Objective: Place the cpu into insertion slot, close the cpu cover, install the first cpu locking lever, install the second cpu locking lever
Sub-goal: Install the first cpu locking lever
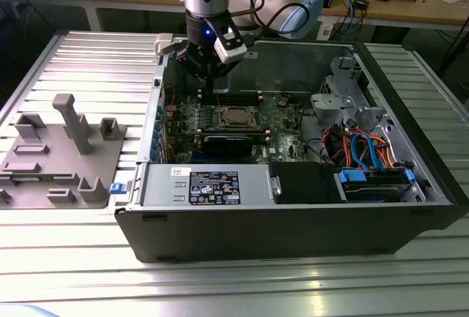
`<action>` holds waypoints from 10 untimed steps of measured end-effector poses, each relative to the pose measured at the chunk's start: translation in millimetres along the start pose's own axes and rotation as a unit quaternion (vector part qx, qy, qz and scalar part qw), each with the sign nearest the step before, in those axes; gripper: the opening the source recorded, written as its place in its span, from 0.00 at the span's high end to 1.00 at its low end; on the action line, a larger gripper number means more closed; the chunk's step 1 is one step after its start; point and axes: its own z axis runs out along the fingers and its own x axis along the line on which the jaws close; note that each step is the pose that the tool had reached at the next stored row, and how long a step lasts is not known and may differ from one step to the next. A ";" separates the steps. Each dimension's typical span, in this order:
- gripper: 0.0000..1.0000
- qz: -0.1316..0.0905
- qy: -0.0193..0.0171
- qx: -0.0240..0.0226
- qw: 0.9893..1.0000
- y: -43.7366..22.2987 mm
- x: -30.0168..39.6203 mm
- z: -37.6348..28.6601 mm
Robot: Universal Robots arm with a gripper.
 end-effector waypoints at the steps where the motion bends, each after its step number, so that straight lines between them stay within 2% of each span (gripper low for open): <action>1: 0.89 -0.001 0.000 0.000 1.000 0.5 0.6 0.2; 4: 0.89 -0.002 0.000 0.000 1.000 3.1 0.7 0.3; 7: 0.89 -0.004 0.000 0.000 1.000 8.3 0.6 0.5; 10: 0.89 -0.004 0.000 0.000 1.000 10.2 -0.6 0.6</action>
